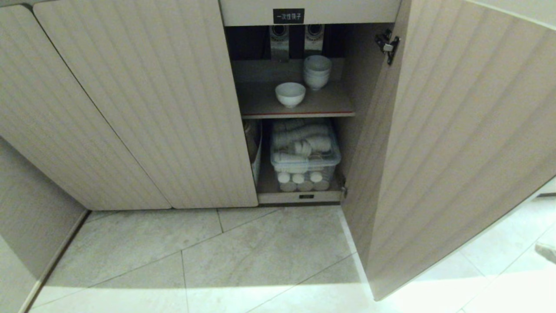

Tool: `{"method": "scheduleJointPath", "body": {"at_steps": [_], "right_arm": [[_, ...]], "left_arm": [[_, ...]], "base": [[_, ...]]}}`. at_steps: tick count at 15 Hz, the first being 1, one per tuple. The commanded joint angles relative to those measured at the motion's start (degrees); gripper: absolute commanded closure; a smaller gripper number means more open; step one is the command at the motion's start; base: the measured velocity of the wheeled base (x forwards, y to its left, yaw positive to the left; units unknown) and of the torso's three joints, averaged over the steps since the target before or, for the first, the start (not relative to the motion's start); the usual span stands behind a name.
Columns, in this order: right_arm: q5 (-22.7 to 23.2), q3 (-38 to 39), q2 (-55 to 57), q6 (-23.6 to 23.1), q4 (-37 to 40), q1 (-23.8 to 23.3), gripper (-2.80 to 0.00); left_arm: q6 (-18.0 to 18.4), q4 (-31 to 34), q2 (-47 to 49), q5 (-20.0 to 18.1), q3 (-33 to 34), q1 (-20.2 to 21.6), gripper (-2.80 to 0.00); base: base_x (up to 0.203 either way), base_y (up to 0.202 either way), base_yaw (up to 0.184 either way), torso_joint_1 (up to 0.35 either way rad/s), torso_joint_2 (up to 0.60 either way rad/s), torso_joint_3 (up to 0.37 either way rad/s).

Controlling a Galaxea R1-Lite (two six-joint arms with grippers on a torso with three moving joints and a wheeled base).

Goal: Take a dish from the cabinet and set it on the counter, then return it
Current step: Close the cabinet door

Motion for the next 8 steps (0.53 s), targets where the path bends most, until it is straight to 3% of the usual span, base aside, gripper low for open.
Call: {"method": "scheduleJointPath", "body": {"at_steps": [1,4,8], "right_arm": [[3.7,0.1,0.3,0.0,-0.7,0.1,0.00],[12.5,0.0,0.2,0.8,-2.4,0.1,0.00],[20.6,-0.2,0.1,3.4,-5.5,0.1,0.00]], "left_arm": [[0.0,0.0,0.0,0.0,0.0,0.0,0.00],[0.0,0.0,0.0,0.0,0.0,0.0,0.00],[0.0,0.0,0.0,0.0,0.0,0.0,0.00]], "base": [[0.000,0.000,0.000,0.000,0.00,0.000],[0.000,0.000,0.000,0.000,0.00,0.000],[0.000,0.000,0.000,0.000,0.00,0.000]]}}
